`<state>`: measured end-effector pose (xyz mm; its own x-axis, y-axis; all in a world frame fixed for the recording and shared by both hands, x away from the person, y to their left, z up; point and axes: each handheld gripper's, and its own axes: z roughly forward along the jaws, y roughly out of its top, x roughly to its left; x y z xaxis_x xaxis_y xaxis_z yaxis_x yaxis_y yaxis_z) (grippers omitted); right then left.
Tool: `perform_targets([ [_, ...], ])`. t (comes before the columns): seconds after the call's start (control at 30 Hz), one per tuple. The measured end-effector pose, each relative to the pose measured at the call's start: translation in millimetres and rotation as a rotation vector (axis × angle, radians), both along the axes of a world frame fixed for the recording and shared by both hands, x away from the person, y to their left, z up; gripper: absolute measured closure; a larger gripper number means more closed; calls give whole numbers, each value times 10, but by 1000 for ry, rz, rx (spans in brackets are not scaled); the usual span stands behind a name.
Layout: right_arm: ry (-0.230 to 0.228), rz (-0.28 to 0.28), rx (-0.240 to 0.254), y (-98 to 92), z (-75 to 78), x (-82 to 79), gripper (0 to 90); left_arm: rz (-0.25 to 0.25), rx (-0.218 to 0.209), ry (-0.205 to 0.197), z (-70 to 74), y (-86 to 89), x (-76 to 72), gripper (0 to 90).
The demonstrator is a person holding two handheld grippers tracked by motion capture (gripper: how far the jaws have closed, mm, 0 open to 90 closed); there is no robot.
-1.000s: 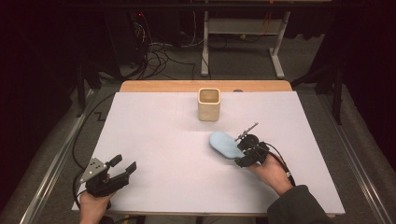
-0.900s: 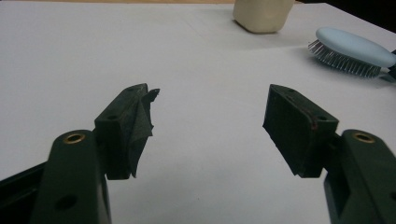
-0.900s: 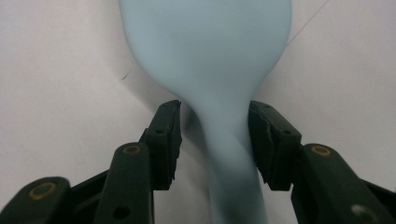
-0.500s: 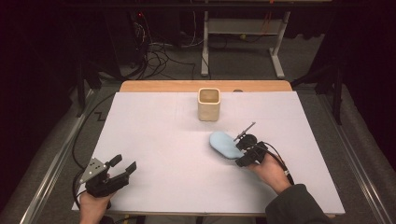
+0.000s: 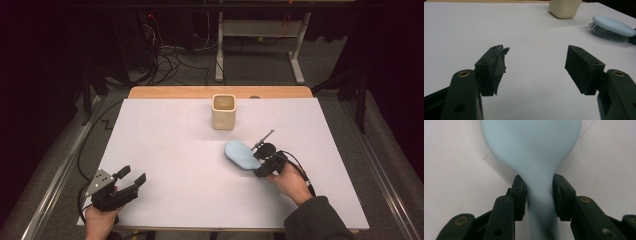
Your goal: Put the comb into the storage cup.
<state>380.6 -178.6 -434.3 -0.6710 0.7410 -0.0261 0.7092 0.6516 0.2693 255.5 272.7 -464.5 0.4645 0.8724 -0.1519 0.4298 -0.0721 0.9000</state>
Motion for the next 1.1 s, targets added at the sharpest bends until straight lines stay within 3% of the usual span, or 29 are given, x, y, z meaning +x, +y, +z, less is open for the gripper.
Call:
perform_targets([
  [0.47,-39,26,-9,19,2,-50,705,-1,-3,3,-5,-1,8,329],
  [1.1,-106,39,42,-80,73,-146,706,-4,-4,7,-10,-8,11,329],
])
